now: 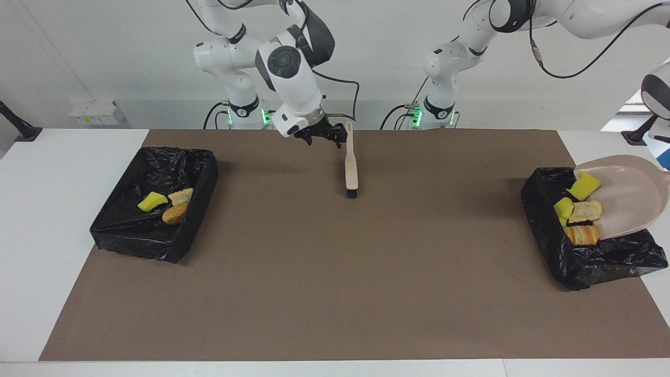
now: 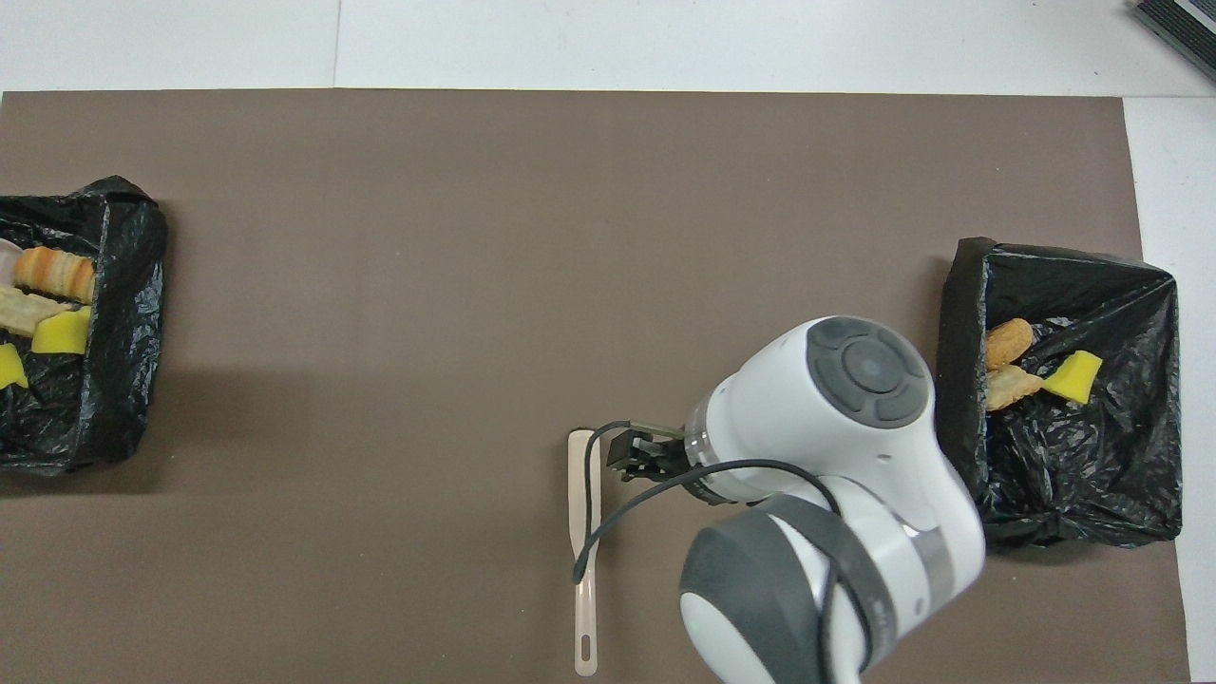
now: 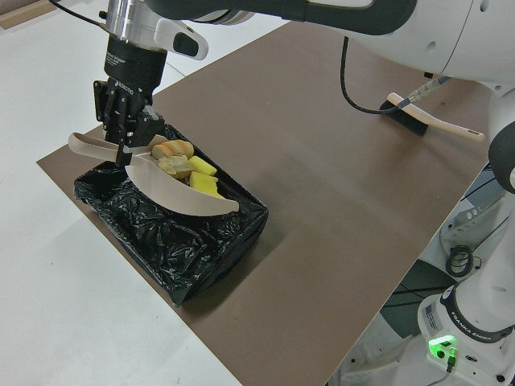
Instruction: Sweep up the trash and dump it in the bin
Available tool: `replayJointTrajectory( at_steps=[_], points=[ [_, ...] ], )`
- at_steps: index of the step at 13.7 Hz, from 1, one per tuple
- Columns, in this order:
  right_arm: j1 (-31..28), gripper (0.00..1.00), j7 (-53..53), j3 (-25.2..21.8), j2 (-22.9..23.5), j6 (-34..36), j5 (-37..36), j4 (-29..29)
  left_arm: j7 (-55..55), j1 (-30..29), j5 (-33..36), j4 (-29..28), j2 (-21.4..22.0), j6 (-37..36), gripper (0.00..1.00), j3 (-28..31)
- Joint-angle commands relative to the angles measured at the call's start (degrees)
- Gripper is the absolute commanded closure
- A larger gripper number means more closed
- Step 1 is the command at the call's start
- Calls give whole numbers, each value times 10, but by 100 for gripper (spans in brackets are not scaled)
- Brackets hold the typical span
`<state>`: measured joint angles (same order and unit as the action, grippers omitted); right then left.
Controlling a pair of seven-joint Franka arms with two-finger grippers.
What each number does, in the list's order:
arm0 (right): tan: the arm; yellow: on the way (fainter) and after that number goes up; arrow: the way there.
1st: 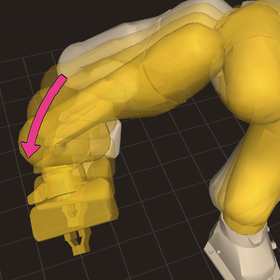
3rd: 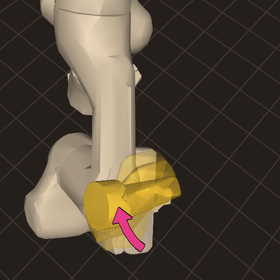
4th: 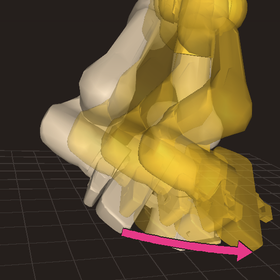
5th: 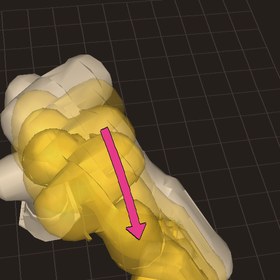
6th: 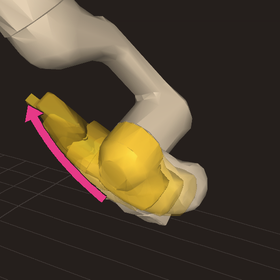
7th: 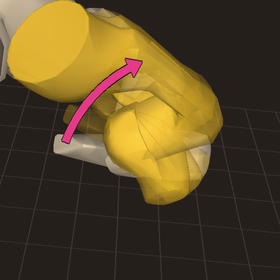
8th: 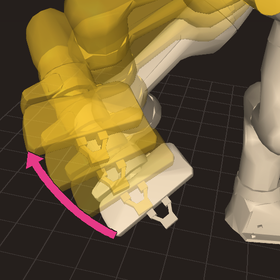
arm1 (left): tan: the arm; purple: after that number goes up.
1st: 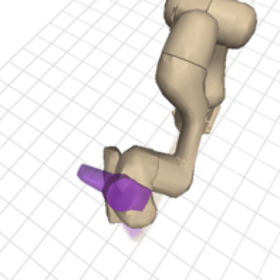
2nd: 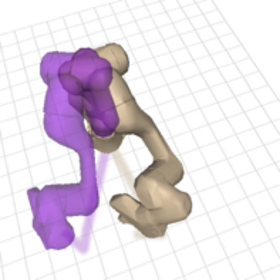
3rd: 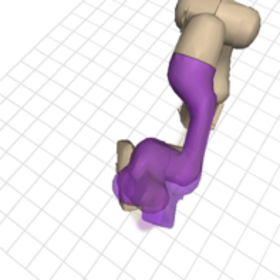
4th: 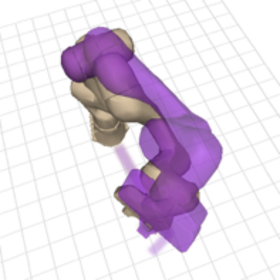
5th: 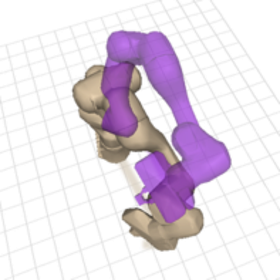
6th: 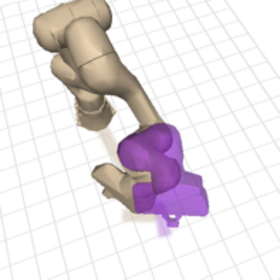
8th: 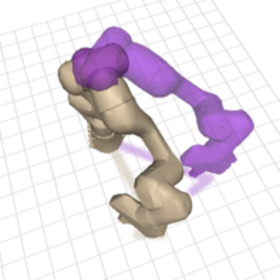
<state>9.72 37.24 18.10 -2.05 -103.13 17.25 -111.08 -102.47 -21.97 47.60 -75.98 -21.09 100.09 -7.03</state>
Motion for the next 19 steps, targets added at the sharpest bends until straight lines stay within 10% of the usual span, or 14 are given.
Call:
replayJointTrajectory(
  at_steps=[1,8,19],
  points=[
    [-48,0,-31,5,4,68,-22,72,48,28,104,-48,39,6,100,8],
    [-130,0,-145,6,32,180,-133,219,70,39,177,-91,96,47,100,4],
    [-146,0,-228,-3,61,206,-199,279,92,94,-224,-122,114,-4,100,3]
  ],
)
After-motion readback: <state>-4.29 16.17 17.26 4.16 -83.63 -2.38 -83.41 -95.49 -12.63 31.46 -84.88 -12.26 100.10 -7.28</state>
